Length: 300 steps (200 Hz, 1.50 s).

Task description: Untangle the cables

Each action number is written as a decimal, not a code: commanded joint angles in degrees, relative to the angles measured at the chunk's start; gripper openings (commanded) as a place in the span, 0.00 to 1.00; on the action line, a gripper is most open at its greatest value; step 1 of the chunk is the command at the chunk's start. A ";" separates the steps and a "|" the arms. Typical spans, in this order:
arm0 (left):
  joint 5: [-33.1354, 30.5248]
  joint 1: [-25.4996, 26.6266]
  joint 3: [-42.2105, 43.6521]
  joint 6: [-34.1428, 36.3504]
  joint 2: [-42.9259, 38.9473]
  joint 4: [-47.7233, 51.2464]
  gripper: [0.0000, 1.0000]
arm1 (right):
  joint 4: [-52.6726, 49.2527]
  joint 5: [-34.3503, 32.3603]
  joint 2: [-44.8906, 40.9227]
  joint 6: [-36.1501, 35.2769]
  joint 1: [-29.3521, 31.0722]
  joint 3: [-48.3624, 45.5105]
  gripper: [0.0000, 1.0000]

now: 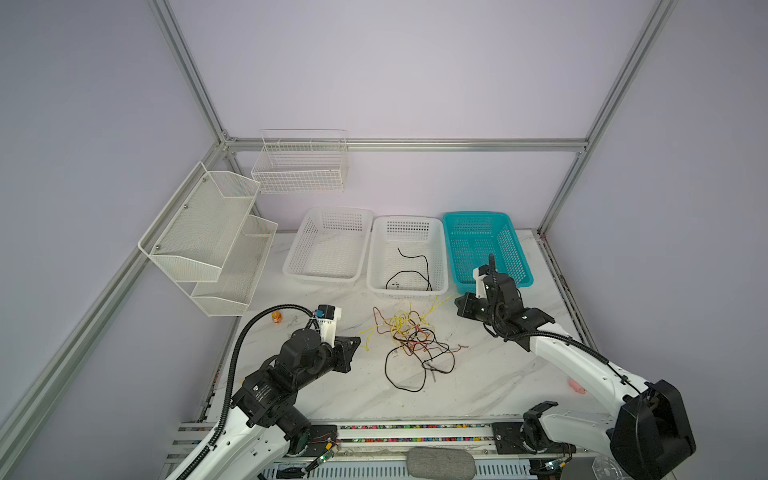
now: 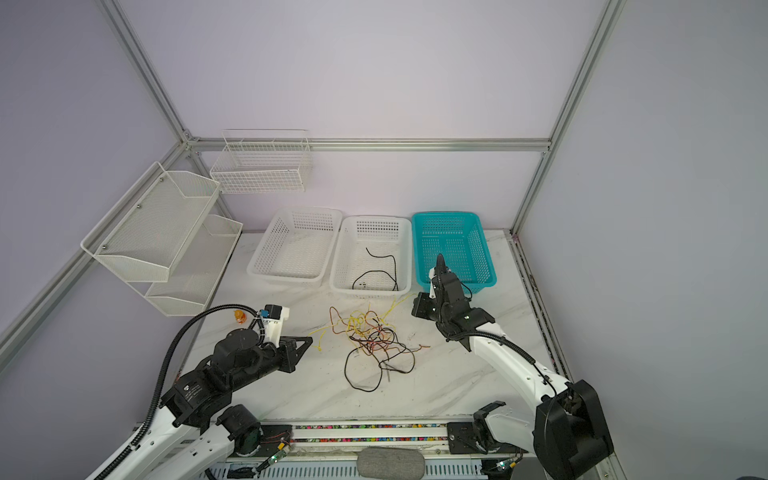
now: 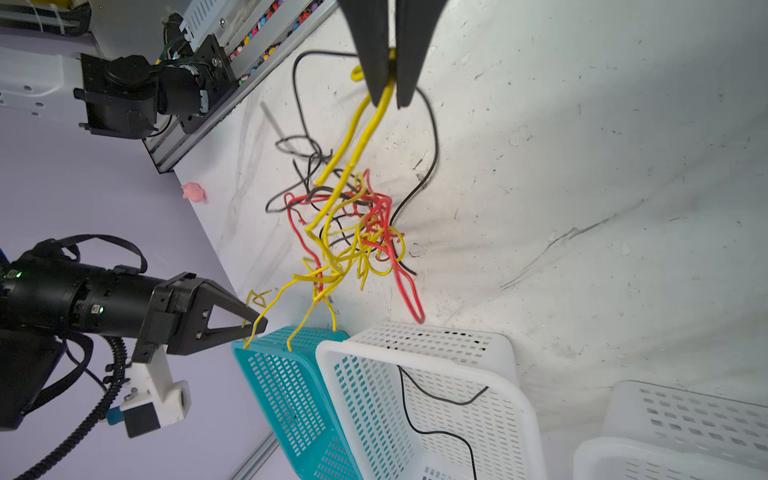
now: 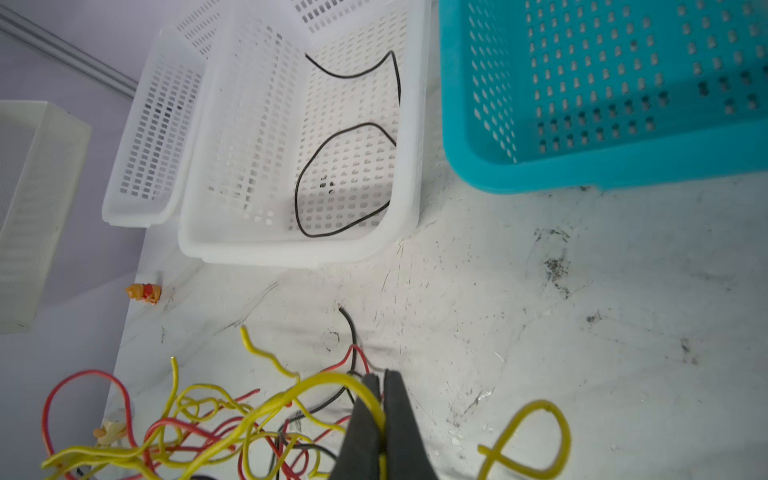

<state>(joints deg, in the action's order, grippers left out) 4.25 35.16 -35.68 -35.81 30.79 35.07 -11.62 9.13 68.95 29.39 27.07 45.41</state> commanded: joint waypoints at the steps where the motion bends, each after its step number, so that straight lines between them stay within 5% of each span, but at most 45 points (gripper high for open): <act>1: 0.46 -1.08 -5.35 -0.77 0.55 -0.78 0.00 | -2.94 0.70 -0.17 -4.20 4.04 1.31 0.00; 40: 2.34 -1.15 -5.73 -1.29 5.20 -4.52 0.00 | -3.72 1.11 1.02 -7.31 15.93 2.60 0.00; 113: 2.34 -4.86 -3.68 0.29 11.83 -8.07 0.00 | -1.93 12.40 -4.46 -10.90 19.04 2.20 0.00; 182: 8.31 -5.36 -1.37 -1.80 13.16 -16.79 0.00 | 7.57 7.68 1.49 -4.49 24.55 3.90 0.00; 208: 3.02 -5.45 -1.16 -1.71 9.56 -14.92 0.00 | -0.44 -0.21 6.33 -8.22 24.53 8.40 0.00; 238: -1.84 -6.94 -4.63 -2.58 4.32 -10.05 0.00 | -1.32 -7.17 5.81 -3.02 24.43 2.65 0.00; 300: -1.62 -7.03 -16.92 -0.64 0.59 -4.99 0.00 | 5.06 -10.15 7.07 6.72 21.68 -9.09 0.00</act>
<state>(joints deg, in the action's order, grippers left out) 3.81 28.36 -41.30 -38.30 32.23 30.87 -8.82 1.80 75.53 31.20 50.37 39.48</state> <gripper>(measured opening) 0.048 0.055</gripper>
